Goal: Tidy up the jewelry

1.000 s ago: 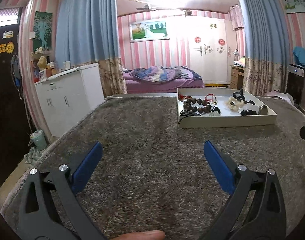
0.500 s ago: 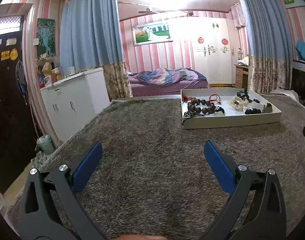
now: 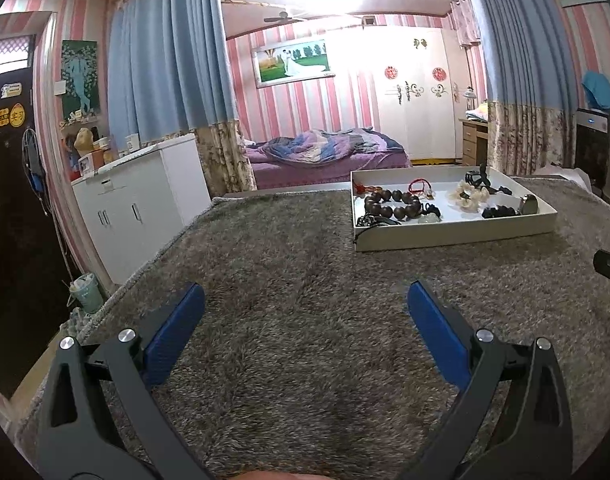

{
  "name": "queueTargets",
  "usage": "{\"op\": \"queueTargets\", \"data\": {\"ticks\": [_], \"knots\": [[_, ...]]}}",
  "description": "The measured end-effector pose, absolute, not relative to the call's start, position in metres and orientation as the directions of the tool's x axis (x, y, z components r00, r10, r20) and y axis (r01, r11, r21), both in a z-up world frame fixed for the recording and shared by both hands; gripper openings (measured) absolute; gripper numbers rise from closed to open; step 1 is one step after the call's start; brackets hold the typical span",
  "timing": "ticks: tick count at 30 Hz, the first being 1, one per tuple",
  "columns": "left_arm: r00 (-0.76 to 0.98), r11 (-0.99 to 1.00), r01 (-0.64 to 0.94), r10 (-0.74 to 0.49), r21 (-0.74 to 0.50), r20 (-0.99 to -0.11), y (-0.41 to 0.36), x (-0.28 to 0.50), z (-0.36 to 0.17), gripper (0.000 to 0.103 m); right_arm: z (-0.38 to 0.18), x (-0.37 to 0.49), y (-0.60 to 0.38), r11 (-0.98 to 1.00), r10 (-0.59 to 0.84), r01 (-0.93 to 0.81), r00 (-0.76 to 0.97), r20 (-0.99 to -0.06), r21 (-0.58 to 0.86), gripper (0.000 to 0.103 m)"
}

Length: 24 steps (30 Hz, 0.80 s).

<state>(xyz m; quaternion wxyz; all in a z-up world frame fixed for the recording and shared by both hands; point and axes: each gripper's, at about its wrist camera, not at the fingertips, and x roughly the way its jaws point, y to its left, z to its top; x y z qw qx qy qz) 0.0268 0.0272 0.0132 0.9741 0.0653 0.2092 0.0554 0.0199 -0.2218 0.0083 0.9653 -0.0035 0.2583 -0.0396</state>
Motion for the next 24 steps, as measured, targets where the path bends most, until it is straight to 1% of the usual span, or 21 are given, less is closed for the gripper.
{"op": "queueTargets", "data": {"ticks": [4,15,24], "knots": [[0.900,0.986,-0.069,0.127,0.151,-0.418,0.026,0.031,0.012,0.100,0.005,0.024,-0.224,0.997,-0.069,0.071,0.853,-0.518,-0.015,0.100],[0.875,0.986,-0.045,0.115,0.158,-0.470,0.023,0.041,0.007,0.100,0.002,0.028,-0.226,0.997,-0.068,0.074,0.844,-0.532,-0.010,0.100],[0.873,0.988,-0.043,0.109,0.149,-0.475,0.023,0.042,0.006,0.100,0.000,0.029,-0.226,0.997,-0.067,0.073,0.841,-0.537,-0.010,0.100]]}}
